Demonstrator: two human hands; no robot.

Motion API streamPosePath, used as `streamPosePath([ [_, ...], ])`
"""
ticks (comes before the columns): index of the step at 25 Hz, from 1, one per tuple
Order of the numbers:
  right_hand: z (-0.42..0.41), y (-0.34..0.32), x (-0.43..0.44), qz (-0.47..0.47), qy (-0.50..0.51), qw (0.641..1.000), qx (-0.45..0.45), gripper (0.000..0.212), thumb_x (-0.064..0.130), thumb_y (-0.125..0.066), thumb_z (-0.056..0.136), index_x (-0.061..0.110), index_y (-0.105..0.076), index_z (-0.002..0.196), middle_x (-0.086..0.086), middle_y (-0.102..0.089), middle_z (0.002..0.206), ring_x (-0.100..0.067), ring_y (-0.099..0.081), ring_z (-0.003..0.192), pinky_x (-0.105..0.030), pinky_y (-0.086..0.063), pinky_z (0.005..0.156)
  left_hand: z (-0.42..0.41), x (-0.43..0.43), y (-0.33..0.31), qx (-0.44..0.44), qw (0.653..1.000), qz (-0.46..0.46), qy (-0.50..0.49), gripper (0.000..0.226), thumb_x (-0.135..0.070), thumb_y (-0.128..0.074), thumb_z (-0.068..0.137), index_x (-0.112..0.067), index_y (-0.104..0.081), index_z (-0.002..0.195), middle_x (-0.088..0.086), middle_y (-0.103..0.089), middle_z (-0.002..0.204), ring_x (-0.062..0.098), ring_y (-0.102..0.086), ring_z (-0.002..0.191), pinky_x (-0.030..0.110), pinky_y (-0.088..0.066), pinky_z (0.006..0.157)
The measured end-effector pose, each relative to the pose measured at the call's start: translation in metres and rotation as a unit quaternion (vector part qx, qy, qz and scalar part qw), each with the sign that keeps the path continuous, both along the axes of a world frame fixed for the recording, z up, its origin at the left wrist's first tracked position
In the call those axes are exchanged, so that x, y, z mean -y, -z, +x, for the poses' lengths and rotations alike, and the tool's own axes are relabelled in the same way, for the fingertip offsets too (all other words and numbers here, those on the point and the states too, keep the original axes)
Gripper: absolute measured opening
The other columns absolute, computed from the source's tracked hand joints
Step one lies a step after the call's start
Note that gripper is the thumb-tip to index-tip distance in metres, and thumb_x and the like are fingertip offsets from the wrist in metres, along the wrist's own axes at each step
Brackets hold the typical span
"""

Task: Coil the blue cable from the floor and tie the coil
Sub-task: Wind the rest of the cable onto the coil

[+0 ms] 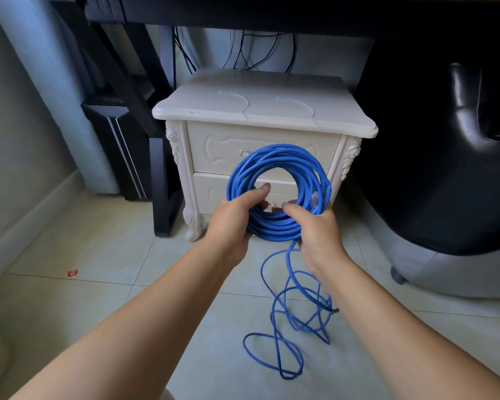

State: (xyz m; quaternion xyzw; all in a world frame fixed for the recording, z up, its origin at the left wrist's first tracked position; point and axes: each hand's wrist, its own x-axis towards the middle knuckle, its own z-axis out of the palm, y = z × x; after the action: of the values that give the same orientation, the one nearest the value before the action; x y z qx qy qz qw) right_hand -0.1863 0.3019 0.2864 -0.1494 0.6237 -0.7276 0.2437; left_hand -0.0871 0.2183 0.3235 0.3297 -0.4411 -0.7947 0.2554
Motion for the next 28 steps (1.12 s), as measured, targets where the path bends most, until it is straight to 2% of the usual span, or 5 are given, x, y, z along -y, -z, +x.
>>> streamPosePath([
  [6, -0.012, -0.016, -0.006, 0.047, 0.013, 0.995, -0.085, 0.036, 0.015, -0.068, 0.060, 0.035, -0.063, 0.089, -0.001, -0.061, 0.080, -0.031, -0.064, 0.086, -0.056, -0.052, 0.091, 0.004, 0.017, -0.006, 0.086, 0.978, -0.188, 0.040, 0.046, -0.022, -0.078, 0.080, -0.025, -0.057, 0.121, -0.005, -0.068, 0.098, 0.010, -0.068, 0.081, 0.019, -0.051, 0.070],
  [14, -0.005, -0.026, -0.012, 0.130, -0.088, 0.952, -0.264, 0.055, -0.010, -0.056, 0.080, 0.034, -0.059, 0.112, 0.016, -0.064, 0.096, 0.007, -0.059, 0.082, -0.004, -0.042, 0.071, 0.009, 0.019, -0.006, 0.131, 0.852, -0.495, 0.113, 0.081, -0.018, -0.076, 0.075, -0.047, -0.036, 0.140, -0.014, -0.044, 0.135, -0.013, -0.050, 0.108, 0.021, -0.044, 0.096],
  [20, -0.005, -0.023, -0.012, 0.146, -0.123, 0.915, -0.356, 0.064, -0.012, -0.055, 0.075, 0.040, -0.060, 0.112, 0.010, -0.063, 0.113, -0.005, -0.059, 0.102, -0.014, -0.045, 0.086, 0.010, 0.018, -0.006, 0.190, 0.816, -0.531, 0.131, 0.064, -0.013, -0.072, 0.078, -0.029, -0.049, 0.136, -0.008, -0.056, 0.117, 0.008, -0.059, 0.099, 0.021, -0.046, 0.086],
  [23, -0.004, -0.019, -0.013, 0.148, -0.133, 0.911, -0.362, 0.064, -0.011, -0.057, 0.076, 0.042, -0.059, 0.111, 0.009, -0.064, 0.113, -0.005, -0.059, 0.103, -0.016, -0.046, 0.087, 0.007, 0.017, -0.004, 0.220, 0.806, -0.534, 0.127, 0.025, -0.014, -0.070, 0.079, -0.020, -0.064, 0.102, -0.004, -0.060, 0.095, 0.012, -0.059, 0.080, 0.025, -0.045, 0.071],
  [28, -0.002, -0.026, -0.012, 0.123, -0.094, 0.933, -0.325, 0.049, 0.000, -0.068, 0.080, 0.037, -0.060, 0.110, 0.019, -0.066, 0.103, -0.001, -0.062, 0.094, -0.012, -0.047, 0.080, 0.006, 0.017, -0.008, 0.201, 0.868, -0.447, 0.078, 0.019, -0.004, -0.070, 0.074, -0.015, -0.062, 0.087, -0.002, -0.062, 0.070, 0.013, -0.055, 0.059, 0.019, -0.041, 0.054],
])
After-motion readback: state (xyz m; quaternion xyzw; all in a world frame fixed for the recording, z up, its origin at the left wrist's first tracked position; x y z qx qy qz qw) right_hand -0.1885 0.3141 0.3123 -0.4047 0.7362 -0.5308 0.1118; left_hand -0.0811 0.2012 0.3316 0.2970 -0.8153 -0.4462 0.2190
